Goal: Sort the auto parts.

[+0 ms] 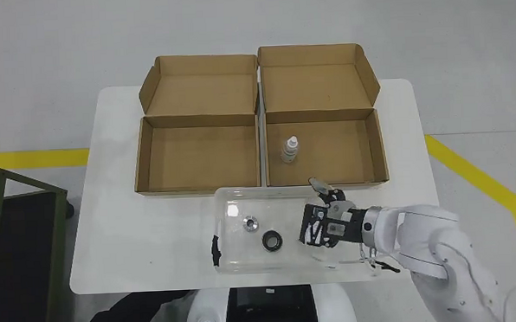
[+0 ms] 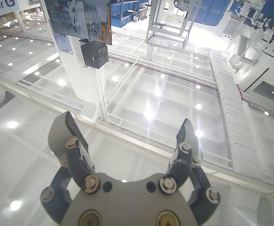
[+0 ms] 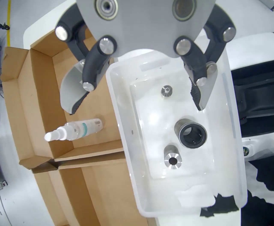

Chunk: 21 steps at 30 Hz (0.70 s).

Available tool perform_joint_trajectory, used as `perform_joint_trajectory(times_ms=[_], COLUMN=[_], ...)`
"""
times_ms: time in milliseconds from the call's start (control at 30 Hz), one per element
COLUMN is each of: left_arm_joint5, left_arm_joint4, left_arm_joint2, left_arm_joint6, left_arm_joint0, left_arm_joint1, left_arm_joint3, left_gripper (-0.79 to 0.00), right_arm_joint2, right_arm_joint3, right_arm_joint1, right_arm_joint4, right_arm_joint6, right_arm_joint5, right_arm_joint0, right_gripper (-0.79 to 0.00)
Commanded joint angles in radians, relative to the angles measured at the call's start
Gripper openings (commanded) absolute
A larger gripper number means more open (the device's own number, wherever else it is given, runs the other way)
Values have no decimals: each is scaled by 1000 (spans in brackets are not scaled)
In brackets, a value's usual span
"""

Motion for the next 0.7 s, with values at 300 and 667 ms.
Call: perform_joint_trajectory(times_ms=[300,667], left_arm_joint5=[0,0], left_arm_joint4=[0,0], left_arm_joint2=[0,0], left_arm_joint6=[0,0], left_arm_joint0=[0,0], left_arm_joint1=[0,0], left_arm_joint3=[0,0], left_gripper=[0,0], right_arm_joint2=[-33,-73], right_arm_joint3=[4,38], right_arm_joint1=[17,29], right_arm_joint4=[-67,-106], right_arm_joint6=[17,6], right_arm_joint5=[-12,-30], right_arm_joint0=[-19,1], right_gripper=[0,0])
